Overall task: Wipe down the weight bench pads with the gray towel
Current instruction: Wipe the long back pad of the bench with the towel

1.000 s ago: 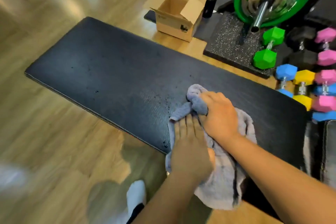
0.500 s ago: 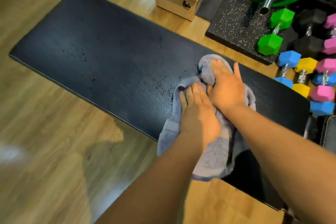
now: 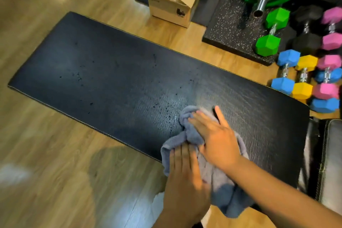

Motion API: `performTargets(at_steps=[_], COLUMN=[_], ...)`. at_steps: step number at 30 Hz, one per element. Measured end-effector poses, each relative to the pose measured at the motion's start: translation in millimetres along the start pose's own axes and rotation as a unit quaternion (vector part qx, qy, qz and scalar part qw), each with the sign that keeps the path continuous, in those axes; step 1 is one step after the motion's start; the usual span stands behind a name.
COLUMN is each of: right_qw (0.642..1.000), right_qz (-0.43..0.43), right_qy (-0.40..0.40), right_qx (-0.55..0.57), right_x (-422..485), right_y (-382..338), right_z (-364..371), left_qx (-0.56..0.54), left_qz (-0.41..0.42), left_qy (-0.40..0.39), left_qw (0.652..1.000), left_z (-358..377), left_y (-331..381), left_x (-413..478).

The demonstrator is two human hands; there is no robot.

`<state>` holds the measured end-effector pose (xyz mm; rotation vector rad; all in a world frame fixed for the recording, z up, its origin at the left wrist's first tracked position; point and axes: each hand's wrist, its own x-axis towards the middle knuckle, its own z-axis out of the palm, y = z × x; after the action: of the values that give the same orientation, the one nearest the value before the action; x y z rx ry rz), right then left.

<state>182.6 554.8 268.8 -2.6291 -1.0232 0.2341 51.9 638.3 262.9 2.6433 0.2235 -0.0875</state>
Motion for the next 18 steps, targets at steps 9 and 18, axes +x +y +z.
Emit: performTargets(at_steps=[9,18], right_qw=[0.992,0.988], right_qz=[0.1,-0.094], right_qy=[0.067,0.022], right_qx=[-0.022,0.121], right_x=[107.9,12.2], right_y=[43.3,-25.6], right_z=[-20.8,10.2], left_qx=[0.069,0.075], left_qz=[-0.015,-0.053], left_qy=[-0.025,-0.091], left_qw=[0.997,0.992], left_z=[-21.9,-6.5], left_y=[-4.4,-9.9], left_x=[126.0,-3.6])
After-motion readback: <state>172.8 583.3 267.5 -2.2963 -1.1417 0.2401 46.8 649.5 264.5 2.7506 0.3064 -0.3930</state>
